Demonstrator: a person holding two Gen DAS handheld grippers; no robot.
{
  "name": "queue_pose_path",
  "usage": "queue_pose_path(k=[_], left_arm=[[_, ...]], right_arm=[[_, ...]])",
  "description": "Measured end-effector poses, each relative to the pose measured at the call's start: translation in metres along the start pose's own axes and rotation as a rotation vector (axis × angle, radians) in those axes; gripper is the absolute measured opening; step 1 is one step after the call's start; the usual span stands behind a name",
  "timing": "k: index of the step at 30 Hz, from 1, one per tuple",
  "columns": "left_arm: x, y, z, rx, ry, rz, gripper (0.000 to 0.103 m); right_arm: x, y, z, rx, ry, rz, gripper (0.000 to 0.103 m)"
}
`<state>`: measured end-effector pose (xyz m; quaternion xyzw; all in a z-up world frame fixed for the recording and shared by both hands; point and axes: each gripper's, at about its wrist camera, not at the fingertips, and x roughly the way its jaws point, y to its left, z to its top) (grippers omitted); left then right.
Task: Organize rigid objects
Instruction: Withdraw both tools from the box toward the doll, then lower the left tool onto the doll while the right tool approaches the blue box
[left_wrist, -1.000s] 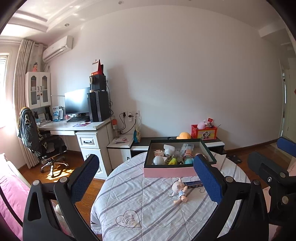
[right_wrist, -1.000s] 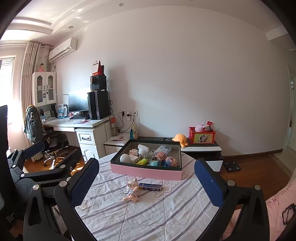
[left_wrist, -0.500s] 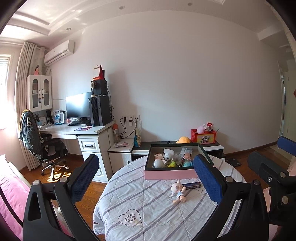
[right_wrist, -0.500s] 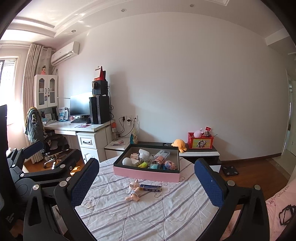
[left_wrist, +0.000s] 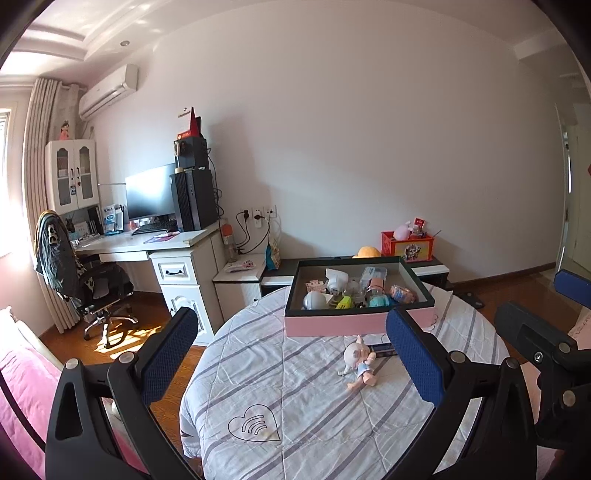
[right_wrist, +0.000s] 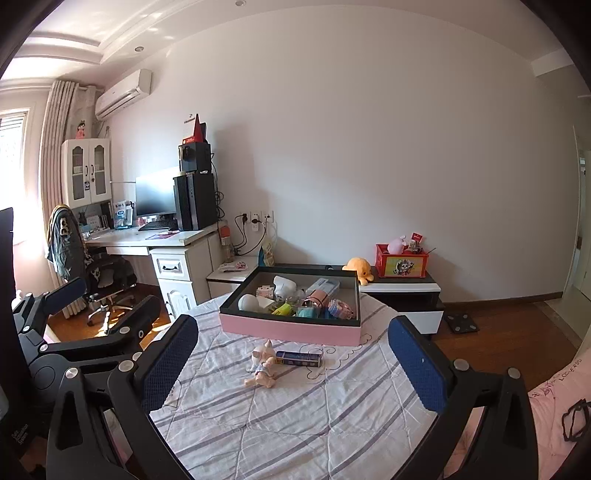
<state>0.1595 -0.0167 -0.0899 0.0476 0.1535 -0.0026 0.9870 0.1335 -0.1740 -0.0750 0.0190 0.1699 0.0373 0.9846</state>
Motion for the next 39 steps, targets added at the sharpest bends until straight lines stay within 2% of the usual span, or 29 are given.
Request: queue_pose_path(k=[14,24,30,39], left_arm=[[0.086,-0.021,-0.044,0.058,0.215,-0.034,0.103],[0.150,-0.044,-0.080,0.060,0.399,-0.110,0.103],[0.183,-0.068,-0.090,0.085,0.462,-0.142,0.103],[0.233,-0.085,-0.099,0.073,0.606,-0.168,0.103]], right_arm=[[0.077,-0.020,-0.040,0.033,0.197,-0.003,0.103],[0.130,-0.043,-0.072,0.078,0.329,-0.005,0.103],[0.157,-0.065,-0.085,0.118,0.378,-0.021,0.103],[0.194,-0.081,-0.093,0.144,0.434,-0.033,0.103]])
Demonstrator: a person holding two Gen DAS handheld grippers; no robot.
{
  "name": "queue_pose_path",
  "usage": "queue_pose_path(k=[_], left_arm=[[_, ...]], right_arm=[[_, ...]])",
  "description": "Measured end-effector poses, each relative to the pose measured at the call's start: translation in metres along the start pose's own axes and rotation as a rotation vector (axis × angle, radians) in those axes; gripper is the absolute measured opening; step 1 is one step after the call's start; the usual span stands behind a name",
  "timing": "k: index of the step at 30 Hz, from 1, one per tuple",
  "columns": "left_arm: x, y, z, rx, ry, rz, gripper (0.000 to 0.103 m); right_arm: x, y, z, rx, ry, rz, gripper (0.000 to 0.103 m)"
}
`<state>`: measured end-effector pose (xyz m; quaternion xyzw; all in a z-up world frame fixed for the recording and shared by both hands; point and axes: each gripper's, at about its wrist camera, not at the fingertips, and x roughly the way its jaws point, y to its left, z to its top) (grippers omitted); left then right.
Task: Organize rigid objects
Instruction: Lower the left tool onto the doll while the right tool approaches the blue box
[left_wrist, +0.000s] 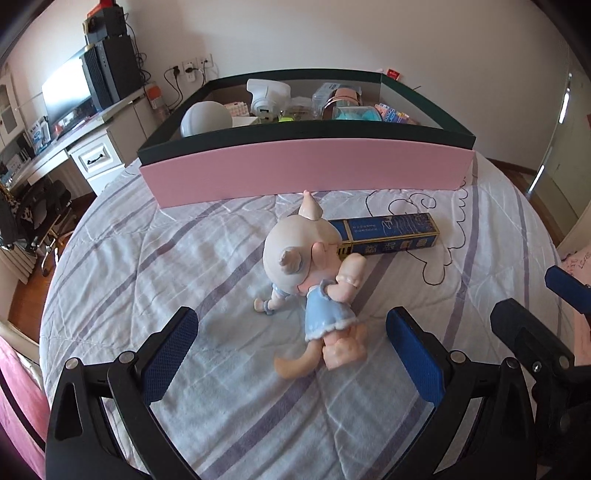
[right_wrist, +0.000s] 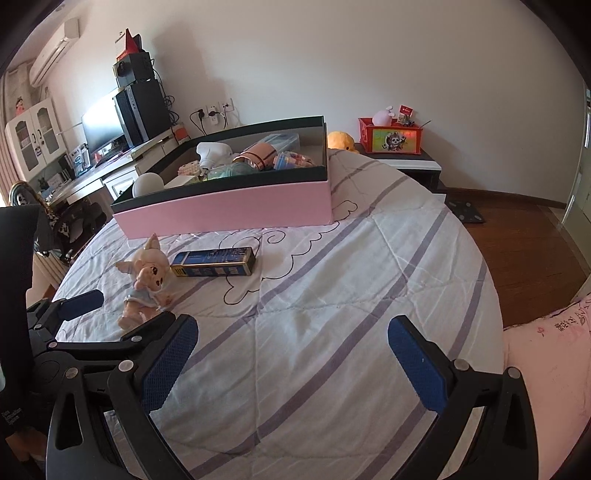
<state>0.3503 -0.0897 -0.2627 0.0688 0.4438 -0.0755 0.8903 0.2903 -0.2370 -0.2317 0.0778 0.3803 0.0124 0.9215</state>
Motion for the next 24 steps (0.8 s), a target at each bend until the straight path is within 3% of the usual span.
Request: queue_pose_path(k=[2,3,6,10,20,24], left_arm=[[0.006,0.000,0.003,-0.002,0.003,-0.020,0.100],[0.006,0.001,0.003,-0.008,0.000,-0.039,0.093],[0.000,0.005,0.002,-0.024,-0.038,-0.085,0.054],[-0.005,0.019,0.000,-0.054,-0.047,-0.118,0.053],[-0.019,0.064,-0.016,-0.106,-0.071,0.027,0.054],[-0.019,0.079,-0.021,-0.137,-0.065,0.030,0.054]], right_arm=[[0.006,0.000,0.002,0.000,0.006,-0.002,0.103],[0.008,0.000,0.004,-0.001,0.007,0.001,0.103],[0.016,0.003,0.008,-0.013,0.030,0.007,0.103],[0.023,0.013,0.012,-0.049,0.050,0.012,0.103],[0.063,0.064,0.032,-0.254,0.128,0.010,0.103],[0.080,0.083,0.039,-0.304,0.147,0.006,0.103]])
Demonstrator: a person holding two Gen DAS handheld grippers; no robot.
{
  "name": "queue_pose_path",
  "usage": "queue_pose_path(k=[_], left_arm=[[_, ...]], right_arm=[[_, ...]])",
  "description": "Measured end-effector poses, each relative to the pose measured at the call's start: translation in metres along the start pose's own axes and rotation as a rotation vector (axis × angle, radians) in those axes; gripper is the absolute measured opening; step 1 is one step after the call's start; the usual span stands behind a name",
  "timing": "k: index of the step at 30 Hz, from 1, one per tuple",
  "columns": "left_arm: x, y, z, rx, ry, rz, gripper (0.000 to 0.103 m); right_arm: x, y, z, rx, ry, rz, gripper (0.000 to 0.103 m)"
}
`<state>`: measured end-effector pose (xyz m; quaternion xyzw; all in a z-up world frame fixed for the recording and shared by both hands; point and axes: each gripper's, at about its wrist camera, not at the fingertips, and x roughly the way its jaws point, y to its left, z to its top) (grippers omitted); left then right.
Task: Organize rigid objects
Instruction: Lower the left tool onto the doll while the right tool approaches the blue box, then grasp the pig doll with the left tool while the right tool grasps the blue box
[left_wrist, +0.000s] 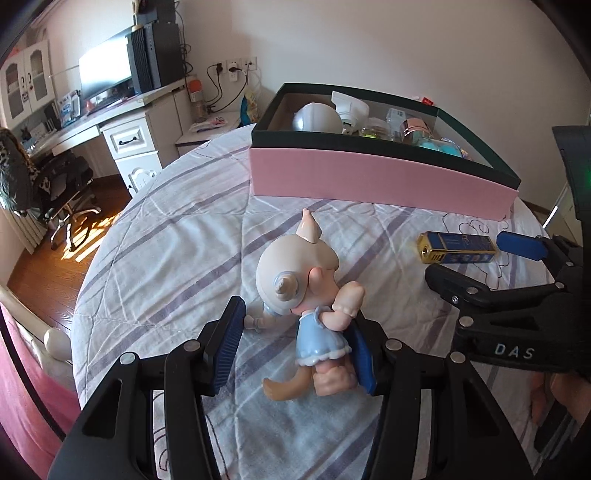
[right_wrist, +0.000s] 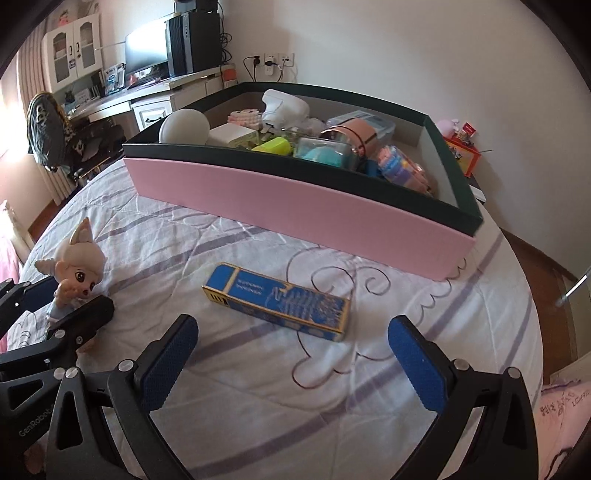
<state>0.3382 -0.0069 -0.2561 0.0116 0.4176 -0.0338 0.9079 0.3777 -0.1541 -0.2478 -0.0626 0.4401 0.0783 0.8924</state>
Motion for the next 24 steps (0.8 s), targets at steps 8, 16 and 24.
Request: queue_pose_path(k=[8,16,24], left_arm=[[0.001,0.002,-0.001,0.001,0.004,-0.010,0.054],[-0.007,-0.008,-0.007,0.018,-0.005,-0.027,0.054],[-0.044,-0.014,-0.016,0.027,-0.078,-0.028,0.054]], right_arm=[[0.004,0.002,0.002,-0.022,0.004,0.040,0.084],[-0.017,0.008,-0.018,-0.027,-0.022,0.069,0.084],[-0.056,-0.002,-0.046,0.069,-0.090,0.081,0.084]])
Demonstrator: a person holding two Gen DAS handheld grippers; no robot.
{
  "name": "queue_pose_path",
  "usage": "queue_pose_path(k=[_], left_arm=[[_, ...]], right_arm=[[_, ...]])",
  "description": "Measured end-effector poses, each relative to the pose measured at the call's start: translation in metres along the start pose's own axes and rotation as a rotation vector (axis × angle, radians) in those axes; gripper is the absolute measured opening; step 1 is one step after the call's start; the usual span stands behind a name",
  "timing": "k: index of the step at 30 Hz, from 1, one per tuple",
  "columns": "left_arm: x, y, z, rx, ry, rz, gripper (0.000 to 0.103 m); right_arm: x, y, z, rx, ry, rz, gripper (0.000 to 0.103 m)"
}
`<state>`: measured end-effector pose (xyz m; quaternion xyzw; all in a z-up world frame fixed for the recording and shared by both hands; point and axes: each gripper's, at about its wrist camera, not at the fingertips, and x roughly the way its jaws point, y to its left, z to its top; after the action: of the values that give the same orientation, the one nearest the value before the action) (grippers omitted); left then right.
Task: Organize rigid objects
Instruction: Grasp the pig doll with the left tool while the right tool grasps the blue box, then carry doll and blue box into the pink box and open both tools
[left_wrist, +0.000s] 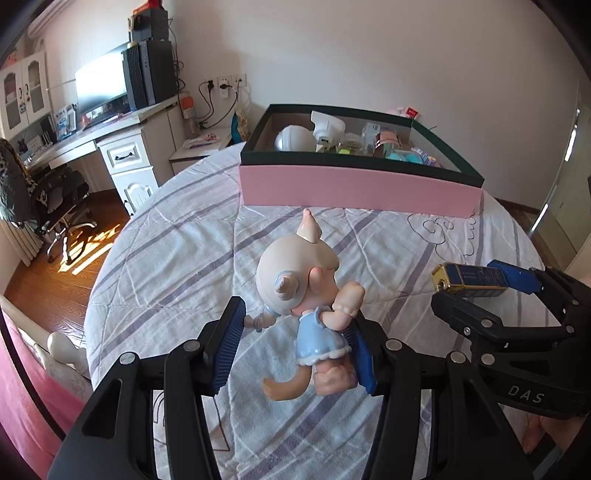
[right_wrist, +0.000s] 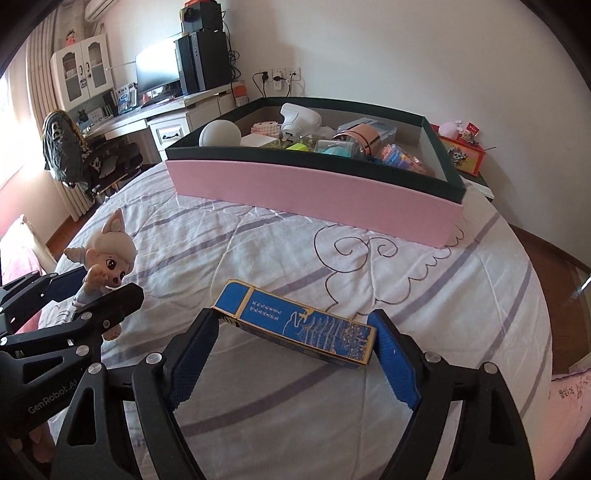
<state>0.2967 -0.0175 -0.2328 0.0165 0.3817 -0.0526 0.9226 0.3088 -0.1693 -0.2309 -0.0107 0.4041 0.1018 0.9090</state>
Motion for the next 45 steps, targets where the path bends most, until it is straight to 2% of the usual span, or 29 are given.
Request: queue_pose_path(k=[8,15,26,35,45], left_arm=[[-0.068,-0.007,0.005,0.005,-0.137,-0.007,0.054],[-0.144,-0.013,0.002,0.031,-0.297,-0.008,0.054],[-0.227,-0.010,-0.004,0.034,-0.500,0.009,0.054],[-0.260,-0.007,-0.008,0.031,-0.599,0.018,0.054],[-0.257,-0.009,-0.007,0.036,-0.598,0.023,0.054]], right_arm=[[-0.077,0.011,-0.014,0.038,-0.159,0.027,0.084],[-0.153,0.029,-0.010,0.015,-0.340,-0.011,0.084],[-0.232,0.050,-0.016,-0.019,-0.498,-0.041,0.084],[-0.269,0.066,-0.018,-0.047,-0.589,-0.062,0.084],[-0.266,0.066,-0.017,-0.049,-0.591,-0.067,0.084]])
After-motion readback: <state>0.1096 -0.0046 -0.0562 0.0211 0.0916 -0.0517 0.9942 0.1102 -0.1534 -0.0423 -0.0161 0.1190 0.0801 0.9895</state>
